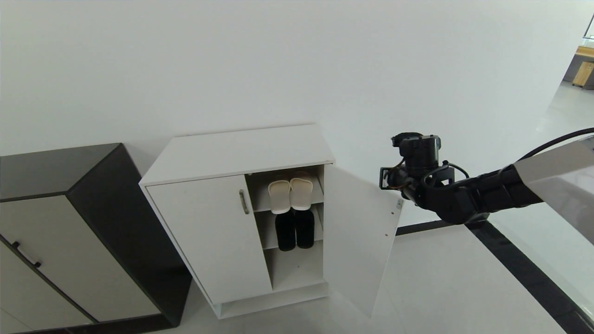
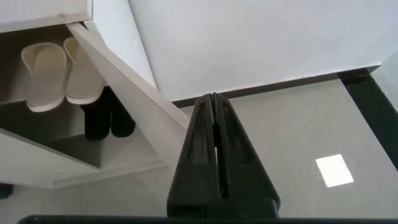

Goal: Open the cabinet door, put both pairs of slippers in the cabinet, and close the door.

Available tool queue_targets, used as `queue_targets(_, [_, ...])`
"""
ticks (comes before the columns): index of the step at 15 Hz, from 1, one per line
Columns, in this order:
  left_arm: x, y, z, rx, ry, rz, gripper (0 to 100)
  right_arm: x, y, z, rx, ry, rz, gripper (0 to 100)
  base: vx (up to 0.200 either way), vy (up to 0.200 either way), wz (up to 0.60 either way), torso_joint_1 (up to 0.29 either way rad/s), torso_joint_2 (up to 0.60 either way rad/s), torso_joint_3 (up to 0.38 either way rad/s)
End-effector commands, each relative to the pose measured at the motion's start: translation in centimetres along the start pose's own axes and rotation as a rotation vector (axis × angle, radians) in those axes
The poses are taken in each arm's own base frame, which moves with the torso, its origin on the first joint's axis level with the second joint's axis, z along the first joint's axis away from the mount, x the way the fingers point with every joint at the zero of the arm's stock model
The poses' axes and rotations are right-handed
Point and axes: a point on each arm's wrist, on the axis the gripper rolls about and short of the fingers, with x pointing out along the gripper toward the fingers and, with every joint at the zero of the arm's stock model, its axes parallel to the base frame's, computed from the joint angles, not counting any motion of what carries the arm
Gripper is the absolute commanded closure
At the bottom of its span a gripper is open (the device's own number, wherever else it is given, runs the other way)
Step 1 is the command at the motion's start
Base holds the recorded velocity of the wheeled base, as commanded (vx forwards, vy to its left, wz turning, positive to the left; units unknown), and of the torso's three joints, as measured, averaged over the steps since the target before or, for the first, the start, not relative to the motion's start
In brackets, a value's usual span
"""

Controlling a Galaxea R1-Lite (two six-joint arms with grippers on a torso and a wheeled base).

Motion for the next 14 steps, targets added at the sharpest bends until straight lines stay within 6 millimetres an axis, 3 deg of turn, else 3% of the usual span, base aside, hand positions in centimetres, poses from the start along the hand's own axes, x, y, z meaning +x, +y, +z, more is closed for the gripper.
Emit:
queue_targets(1, [0.0,0.0,0.0,-0.001,0.000,0.001,100,1.4,0.0,-1.6,-0.008,0.019,-0.010,100,0.000,0.000,0.00,0.000,0.00,0.000])
queue_targets(8, [0.0,0.0,0.0,-0.001,0.000,0.001,100,3.4,-0.1,-4.0,-0.025,0.062,-0.028,100,0.000,0.000,0.00,0.000,0.00,0.000])
queue_targets(14, [0.0,0.0,0.0,-0.001,0.000,0.001,100,2.7,0.5,-4.5,-0.038,0.078,-0.018,100,0.000,0.000,0.00,0.000,0.00,0.000])
